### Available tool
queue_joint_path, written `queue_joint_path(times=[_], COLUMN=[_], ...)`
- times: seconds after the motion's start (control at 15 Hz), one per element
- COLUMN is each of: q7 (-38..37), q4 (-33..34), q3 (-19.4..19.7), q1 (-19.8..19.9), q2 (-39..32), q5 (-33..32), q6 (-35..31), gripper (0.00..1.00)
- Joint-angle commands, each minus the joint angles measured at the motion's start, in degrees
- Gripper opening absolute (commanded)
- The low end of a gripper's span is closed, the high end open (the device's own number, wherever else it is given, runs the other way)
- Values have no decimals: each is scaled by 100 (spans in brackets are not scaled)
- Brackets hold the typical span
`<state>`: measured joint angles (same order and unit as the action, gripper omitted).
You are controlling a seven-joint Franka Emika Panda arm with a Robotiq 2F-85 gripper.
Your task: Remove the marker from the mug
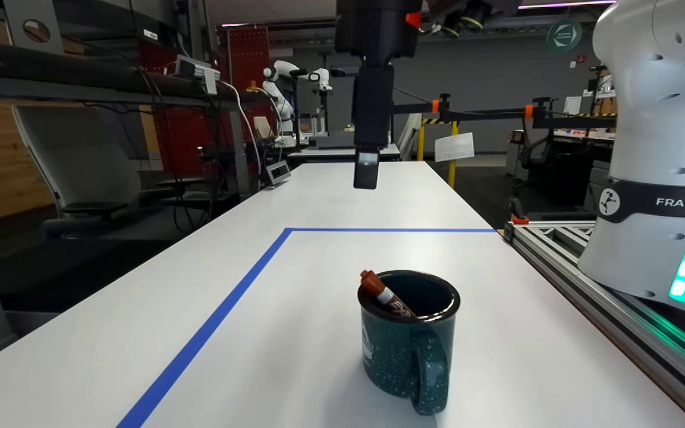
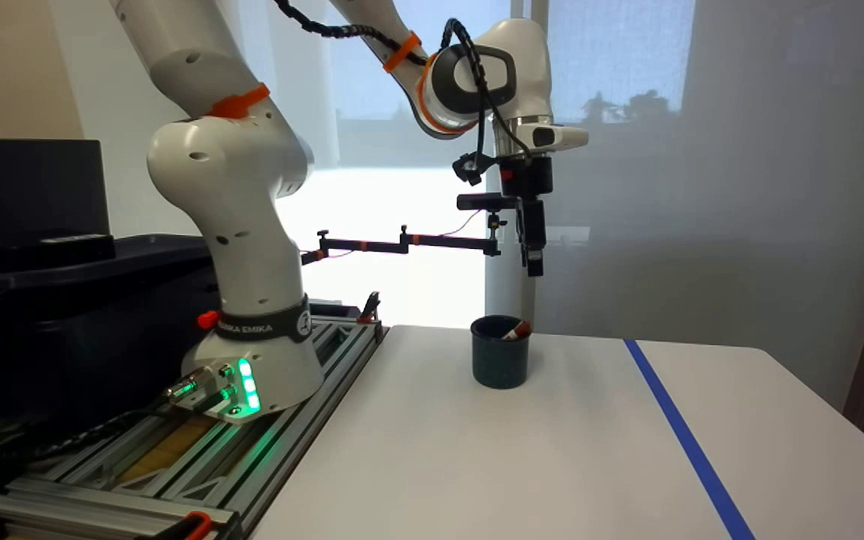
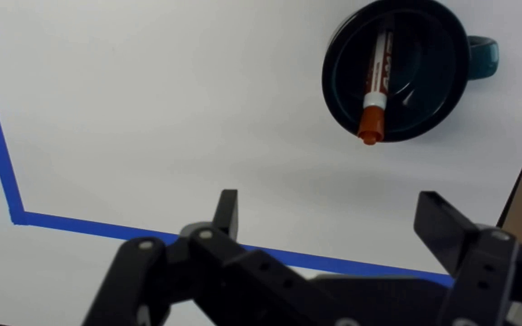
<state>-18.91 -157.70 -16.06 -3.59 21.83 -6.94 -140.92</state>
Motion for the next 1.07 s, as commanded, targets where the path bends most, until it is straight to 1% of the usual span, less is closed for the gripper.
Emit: queue_joint_path(times=[0.0,0.07,0.13,0.33,0.47,0.53,0.73,1.0], q7=[763,882,548,753,668,584,783,884], q4=[5,5,5,8,94,50,19,17], q3=[435,483,361,475,416,390,463,456], q1=[-264,-273,-178,-212,-184,-153,-236,-307], q2=[-368,-446,-290,-466,-563,-587,-793,-1054], q5=[336,362,174,215,112,30,152,184], q6=[-208,-214,-84,-150,-80,-263,-375,-654], gripper=[100,100,100,100,100,100,100,100])
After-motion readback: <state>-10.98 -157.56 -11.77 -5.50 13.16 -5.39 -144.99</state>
